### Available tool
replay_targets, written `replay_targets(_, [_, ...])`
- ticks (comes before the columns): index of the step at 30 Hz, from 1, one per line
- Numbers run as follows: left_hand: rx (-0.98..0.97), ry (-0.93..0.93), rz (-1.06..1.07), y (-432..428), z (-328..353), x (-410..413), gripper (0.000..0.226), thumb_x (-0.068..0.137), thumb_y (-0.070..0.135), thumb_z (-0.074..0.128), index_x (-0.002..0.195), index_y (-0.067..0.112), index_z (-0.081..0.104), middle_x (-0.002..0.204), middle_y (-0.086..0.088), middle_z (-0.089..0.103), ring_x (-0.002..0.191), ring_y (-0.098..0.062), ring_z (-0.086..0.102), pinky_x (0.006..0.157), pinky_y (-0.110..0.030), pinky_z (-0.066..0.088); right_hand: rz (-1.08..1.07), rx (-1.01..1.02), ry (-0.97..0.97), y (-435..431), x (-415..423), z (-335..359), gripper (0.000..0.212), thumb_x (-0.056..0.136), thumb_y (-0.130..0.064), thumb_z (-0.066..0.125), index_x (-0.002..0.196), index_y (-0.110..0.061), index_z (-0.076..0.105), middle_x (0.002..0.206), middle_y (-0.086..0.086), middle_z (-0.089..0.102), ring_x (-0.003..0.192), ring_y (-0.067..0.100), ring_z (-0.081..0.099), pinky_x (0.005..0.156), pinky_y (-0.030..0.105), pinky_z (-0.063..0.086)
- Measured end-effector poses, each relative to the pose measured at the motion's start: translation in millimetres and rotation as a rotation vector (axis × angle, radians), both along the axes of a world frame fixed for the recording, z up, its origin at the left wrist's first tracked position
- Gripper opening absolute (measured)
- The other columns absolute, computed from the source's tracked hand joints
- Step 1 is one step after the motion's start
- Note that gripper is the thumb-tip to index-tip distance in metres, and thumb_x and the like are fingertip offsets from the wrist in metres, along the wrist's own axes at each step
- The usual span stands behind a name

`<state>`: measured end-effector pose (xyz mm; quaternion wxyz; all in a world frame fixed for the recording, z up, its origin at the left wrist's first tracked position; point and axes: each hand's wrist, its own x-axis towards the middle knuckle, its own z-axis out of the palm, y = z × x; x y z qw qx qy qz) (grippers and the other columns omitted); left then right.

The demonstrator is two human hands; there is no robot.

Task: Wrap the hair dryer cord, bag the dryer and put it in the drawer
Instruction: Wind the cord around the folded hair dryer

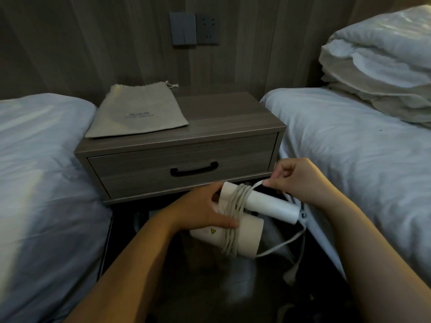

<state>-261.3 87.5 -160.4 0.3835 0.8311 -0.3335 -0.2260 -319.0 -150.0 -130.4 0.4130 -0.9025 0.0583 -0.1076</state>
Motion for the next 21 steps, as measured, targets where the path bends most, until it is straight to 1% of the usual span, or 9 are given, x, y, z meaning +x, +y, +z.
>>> replay_targets(3, [-0.090,0.121,-0.036,-0.2,4.1,-1.6,0.057,0.056,0.049,0.076,0.105,0.059,0.048,0.109,0.031,0.059,0.101,0.013,0.054,0.079,-0.012,0.046,0.096,0.216,0.049,-3.8,0.5,-1.4,0.020,0.068,-0.026,0.081,0.058,-0.017,0.066,0.047,-0.004,0.063,0.041,-0.001,0.051,0.043,0.010,0.039])
replay_targets(7, [-0.232,0.229,-0.026,-5.6,-3.6,-1.7,0.067,0.056,0.044,0.074,0.118,0.041,0.049,0.126,0.006,0.058,0.117,-0.012,0.055,0.099,-0.038,0.045,0.083,0.503,0.119,0.1,12.2,-9.0,0.019,0.067,-0.011,0.077,0.051,-0.017,0.069,0.049,-0.005,0.066,0.048,0.003,0.059,0.045,0.013,0.046])
replay_targets(9, [-0.297,0.286,0.004,-9.9,-6.7,-3.1,0.062,0.056,0.045,0.072,0.114,0.043,0.049,0.124,0.003,0.059,0.116,-0.016,0.055,0.097,-0.038,0.046,0.079,0.693,0.148,5.9,17.6,-14.4,0.005,0.053,-0.012,0.074,0.054,-0.014,0.069,0.055,0.000,0.069,0.055,0.013,0.063,0.052,0.020,0.053])
replay_targets(10, [-0.328,0.311,0.022,-11.7,-8.4,-3.5,0.058,0.058,0.042,0.074,0.111,0.043,0.050,0.121,0.004,0.060,0.112,-0.015,0.057,0.093,-0.035,0.048,0.078,0.737,0.150,8.7,19.1,-17.8,0.010,0.051,-0.013,0.073,0.061,-0.012,0.070,0.059,0.002,0.069,0.060,0.017,0.064,0.060,0.025,0.055])
replay_targets(13, [-0.468,0.401,0.117,-17.3,-11.0,-4.1,0.041,0.065,0.039,0.067,0.104,0.039,0.055,0.104,0.011,0.066,0.093,-0.006,0.066,0.072,-0.018,0.052,0.060,0.697,0.073,17.1,16.5,-21.2,0.021,0.078,0.007,0.061,0.099,0.004,0.064,0.079,0.005,0.068,0.075,0.019,0.063,0.075,0.032,0.052])
replay_targets(14, [-0.518,0.442,0.173,-18.9,-11.2,-3.2,0.039,0.065,0.041,0.062,0.103,0.036,0.057,0.098,0.012,0.068,0.088,-0.004,0.067,0.069,-0.018,0.052,0.085,0.693,0.038,18.1,15.7,-22.4,0.022,0.083,0.007,0.056,0.104,0.004,0.062,0.079,0.002,0.071,0.074,0.016,0.065,0.073,0.028,0.053])
replay_targets(16, [-0.601,0.514,0.292,-21.1,-10.1,0.2,0.043,0.062,0.048,0.056,0.101,0.030,0.059,0.089,0.011,0.073,0.083,-0.005,0.068,0.071,-0.023,0.053,0.158,0.758,0.026,19.9,12.6,-22.4,0.021,0.086,0.006,0.051,0.098,-0.005,0.066,0.072,-0.002,0.074,0.066,0.011,0.068,0.062,0.021,0.055])
replay_targets(18, [-0.668,0.581,0.390,-20.7,-6.7,4.8,0.046,0.059,0.054,0.055,0.097,0.028,0.060,0.081,0.009,0.075,0.077,-0.006,0.069,0.064,-0.024,0.054,0.169,0.875,0.060,22.1,12.4,-21.8,0.024,0.087,0.005,0.049,0.090,-0.010,0.068,0.065,0.005,0.069,0.052,0.014,0.060,0.048,0.019,0.048])
replay_targets(21, [-0.718,0.653,0.498,-17.9,-3.5,12.0,0.051,0.054,0.060,0.058,0.094,0.029,0.061,0.085,0.000,0.075,0.078,-0.016,0.071,0.061,-0.029,0.055,0.139,0.876,0.132,24.9,14.4,-19.8,0.023,0.090,0.005,0.044,0.090,-0.005,0.065,0.061,0.010,0.060,0.038,0.011,0.045,0.037,0.016,0.036])
